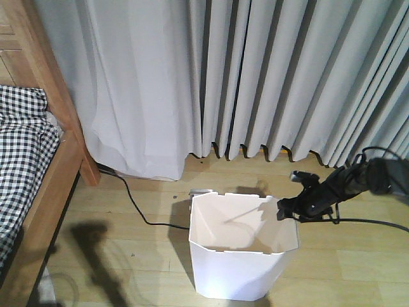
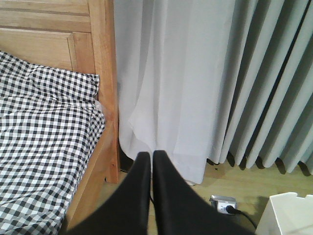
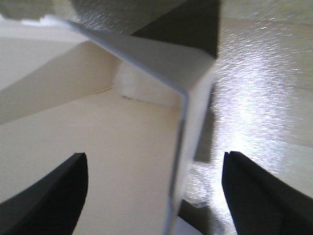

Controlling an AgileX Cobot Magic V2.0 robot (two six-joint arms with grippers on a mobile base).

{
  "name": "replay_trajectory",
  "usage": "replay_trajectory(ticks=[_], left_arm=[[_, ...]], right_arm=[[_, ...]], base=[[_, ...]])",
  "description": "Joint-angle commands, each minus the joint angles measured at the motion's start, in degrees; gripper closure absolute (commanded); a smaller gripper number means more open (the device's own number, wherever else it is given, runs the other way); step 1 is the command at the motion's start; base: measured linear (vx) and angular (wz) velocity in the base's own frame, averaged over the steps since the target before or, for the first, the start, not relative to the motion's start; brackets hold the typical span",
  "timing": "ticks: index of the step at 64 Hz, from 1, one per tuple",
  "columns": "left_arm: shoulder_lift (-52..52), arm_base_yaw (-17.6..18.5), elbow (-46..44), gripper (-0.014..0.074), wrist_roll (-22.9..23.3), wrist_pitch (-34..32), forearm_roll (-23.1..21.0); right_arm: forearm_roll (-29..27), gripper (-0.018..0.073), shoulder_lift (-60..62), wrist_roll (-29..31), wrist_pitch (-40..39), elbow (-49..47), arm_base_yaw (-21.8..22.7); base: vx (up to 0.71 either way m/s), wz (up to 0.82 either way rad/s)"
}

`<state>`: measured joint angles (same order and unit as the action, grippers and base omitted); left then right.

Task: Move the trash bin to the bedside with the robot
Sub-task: 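Open the right gripper and lift it away from the bin rim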

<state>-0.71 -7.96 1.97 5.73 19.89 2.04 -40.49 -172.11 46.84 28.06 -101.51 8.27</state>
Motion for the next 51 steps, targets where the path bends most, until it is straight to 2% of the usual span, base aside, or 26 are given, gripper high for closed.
replay_trajectory(ticks=[1,9,18,35,51], left_arm=[[-0.8,0.2,0.2,0.0603,0.2,-3.8,-0.1],[-0.8,0.2,0.2,0.0603,0.2,-3.8,-0.1],[-0.8,0.2,0.2,0.0603,0.2,-3.8,-0.1],[-0.8,0.2,0.2,0.0603,0.2,-3.8,-0.1],[-0.8,0.2,0.2,0.0603,0.2,-3.8,-0.1]], right_arm=[[-1.0,0.0013,7.7,0.0,-6.4,6.0,0.2],[-2.8,0.0013,14.0,3.0,-14.8,17.4,0.2],[-3.2,0.0013,23.0,8.5,-15.1,28.5,0.2],[-4.4,0.0013,46.1,9.6,-17.4,45.5,0.2],[-4.8,0.0013,70.9,9.8,-17.9,55.7,0.2]], base=[[0.0,0.0],[0.0,0.0],[0.0,0.0],[0.0,0.0],[0.0,0.0]])
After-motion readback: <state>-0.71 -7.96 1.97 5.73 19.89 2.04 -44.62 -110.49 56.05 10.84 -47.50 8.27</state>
